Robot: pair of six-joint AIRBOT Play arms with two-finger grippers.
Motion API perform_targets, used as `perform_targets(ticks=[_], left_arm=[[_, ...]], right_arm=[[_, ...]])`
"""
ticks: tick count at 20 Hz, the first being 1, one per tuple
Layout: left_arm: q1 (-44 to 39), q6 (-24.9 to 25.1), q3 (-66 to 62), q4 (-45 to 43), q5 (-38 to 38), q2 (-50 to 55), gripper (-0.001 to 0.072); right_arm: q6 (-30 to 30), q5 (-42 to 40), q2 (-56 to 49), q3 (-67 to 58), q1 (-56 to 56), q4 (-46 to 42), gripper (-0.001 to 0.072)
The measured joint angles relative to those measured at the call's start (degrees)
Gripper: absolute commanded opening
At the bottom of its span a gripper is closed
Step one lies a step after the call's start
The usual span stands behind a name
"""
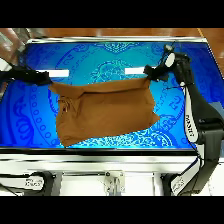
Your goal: Fold the shirts.
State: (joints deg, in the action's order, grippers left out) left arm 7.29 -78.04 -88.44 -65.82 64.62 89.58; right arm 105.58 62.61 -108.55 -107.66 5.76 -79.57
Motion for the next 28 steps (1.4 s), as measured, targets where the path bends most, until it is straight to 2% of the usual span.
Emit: perform_targets(ticks=[1, 2, 3, 4, 6, 8, 9, 11, 13, 17, 20, 27, 28], left_arm=[[-0.42, -1.4, 0.0, 0.09, 1.81, 1.81, 0.056], [-0.5, -2.91, 0.0, 0.22, 4.17, 3.28, 0.0625], [-0.22, -4.02, -0.09, 0.17, 6.38, 4.2, 0.0617], [0.5, -4.63, -0.37, 0.02, 9.14, 4.7, 0.0575], [3.1, -4.48, -0.79, 0.57, 13.77, 3.89, 0.0567], [6.71, -2.56, -0.44, 1.64, 17.64, 1.05, 0.0572], [8.79, -1.46, 0.63, 1.84, 19.58, -0.66, 0.0624], [13.62, 0.28, 5.77, 2.16, 22.95, -4.76, 0.0668], [18.32, 1.53, 15.74, 2.82, 24.44, -9.42, 0.0667], [23.41, 5.29, 37.46, 4.37, 20.9, -15.96, 0.0666], [23.96, 7.39, 49.55, 6.54, 14.6, -17.68, 0.0665], [19.08, 9.22, 57.92, 15.12, 2.82, -18.18, 0.066], [18.14, 9.27, 58.18, 16.0, 2.16, -17.86, 0.058]], right_arm=[[0.22, 0.7, -0.9, -0.02, 0.02, 0.96, 0.064], [0.13, 1.42, -1.2, -0.15, -0.04, 1.97, 0.064], [-0.76, 2.23, -1.07, -0.26, -0.28, 2.54, 0.064], [-2.01, 3.5, -0.35, -0.33, -0.79, 2.71, 0.064], [-5.53, 7.32, 2.71, -0.5, -2.86, 1.03, 0.064], [-9.07, 14.43, 5.84, -0.5, -6.1, -1.95, 0.064], [-10.67, 18.23, 7.17, -0.48, -8.07, -2.93, 0.0639], [-13.03, 25.62, 9.31, 0.44, -12.63, -3.3, 0.064], [-14.12, 30.64, 10.93, 2.95, -16.46, -0.33, 0.0639], [-15.08, 32.92, 12.63, 10.54, -19.5, 6.27, 0.064], [-15.21, 29.75, 13.05, 15.23, -18.34, 8.98, 0.064], [-14.93, 23.19, 13.27, 19.1, -15.17, 9.73, 0.064], [-14.93, 22.93, 13.27, 19.26, -15.02, 9.77, 0.064]])
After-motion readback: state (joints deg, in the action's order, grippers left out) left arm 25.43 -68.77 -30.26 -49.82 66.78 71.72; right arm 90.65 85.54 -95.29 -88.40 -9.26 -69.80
